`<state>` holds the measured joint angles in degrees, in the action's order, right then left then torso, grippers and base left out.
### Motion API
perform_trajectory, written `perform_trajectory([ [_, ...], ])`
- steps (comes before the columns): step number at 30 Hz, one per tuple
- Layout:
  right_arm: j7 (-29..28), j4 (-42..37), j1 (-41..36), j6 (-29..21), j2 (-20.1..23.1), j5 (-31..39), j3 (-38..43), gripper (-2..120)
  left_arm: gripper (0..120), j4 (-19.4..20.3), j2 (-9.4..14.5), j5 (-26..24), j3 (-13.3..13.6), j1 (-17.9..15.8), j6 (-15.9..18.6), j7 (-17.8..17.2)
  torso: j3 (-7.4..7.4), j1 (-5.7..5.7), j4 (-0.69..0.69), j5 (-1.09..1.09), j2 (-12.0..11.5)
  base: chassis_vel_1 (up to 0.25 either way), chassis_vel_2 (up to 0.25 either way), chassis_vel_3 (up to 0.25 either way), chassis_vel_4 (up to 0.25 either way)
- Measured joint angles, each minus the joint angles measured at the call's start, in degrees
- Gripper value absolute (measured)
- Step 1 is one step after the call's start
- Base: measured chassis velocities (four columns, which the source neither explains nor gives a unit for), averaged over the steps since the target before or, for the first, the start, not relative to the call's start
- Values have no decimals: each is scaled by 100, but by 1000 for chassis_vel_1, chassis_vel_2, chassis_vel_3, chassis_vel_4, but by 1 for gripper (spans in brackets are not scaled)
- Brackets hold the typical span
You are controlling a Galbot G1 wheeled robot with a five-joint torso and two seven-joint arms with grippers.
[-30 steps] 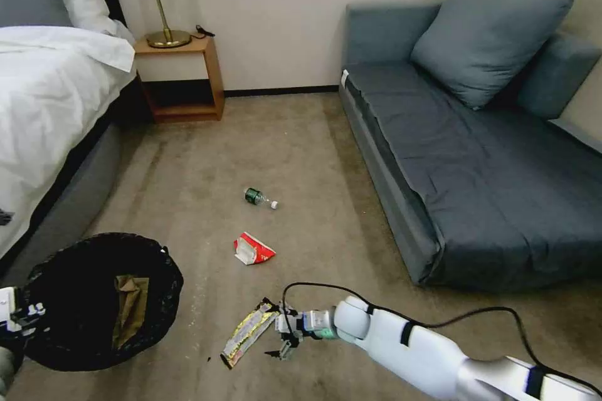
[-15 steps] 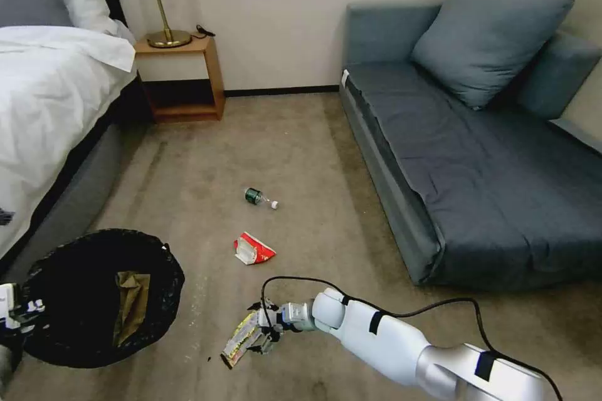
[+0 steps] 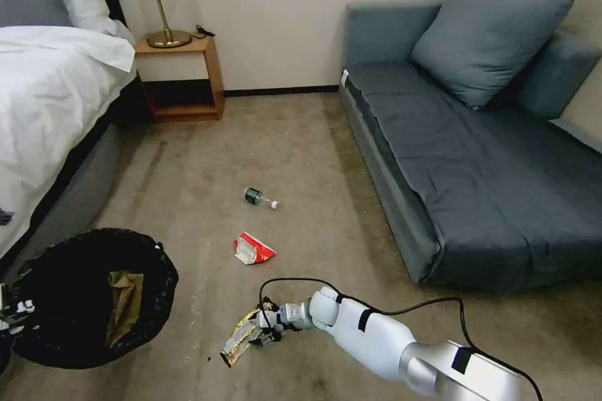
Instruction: Pick up the trash bin, then pick up the garbage on the floor and place it into the trash bin.
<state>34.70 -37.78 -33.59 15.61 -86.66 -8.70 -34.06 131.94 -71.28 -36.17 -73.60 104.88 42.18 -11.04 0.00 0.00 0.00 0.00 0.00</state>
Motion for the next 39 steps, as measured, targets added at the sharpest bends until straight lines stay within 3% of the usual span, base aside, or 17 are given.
perform_trajectory([
  [10,-2,166,1,29,-33,-67,68,3,2,-39,-3,-17,13,-37,0,-6,0,0,0,0,0,0,0,0,0],
  [12,-7,181,-2,28,-43,-72,86,0,2,-39,-4,-17,15,-36,-1,-7,0,0,0,0,0,0,0,0,0],
  [17,-54,109,-54,-7,-14,-43,144,0,2,-36,-7,-17,9,-28,-2,-7,0,0,0,1,0,0,0,0,0],
  [23,-104,-551,-152,-153,333,277,155,0,2,-63,-9,-19,24,-37,-3,-8,0,0,0,1,0,0,0,0,0],
  [26,-233,-1488,-345,-380,860,833,392,0,2,-161,-26,-25,36,-64,-4,-11,0,0,0,1,0,0,0,0,0],
  [30,-446,-2259,-586,-572,1251,1448,802,0,2,-222,-42,-27,70,-81,-5,-13,0,0,-1,2,0,0,0,0,0],
  [36,-744,-3190,-906,-810,1622,2391,1352,0,2,-269,-41,-27,98,-108,-5,-16,0,0,-2,1,0,0,0,0,0],
  [39,-1080,-4059,-1103,-1136,1852,3288,1659,0,2,-293,-42,-27,155,-111,-5,-25,0,0,-1,2,0,0,0,0,0],
])
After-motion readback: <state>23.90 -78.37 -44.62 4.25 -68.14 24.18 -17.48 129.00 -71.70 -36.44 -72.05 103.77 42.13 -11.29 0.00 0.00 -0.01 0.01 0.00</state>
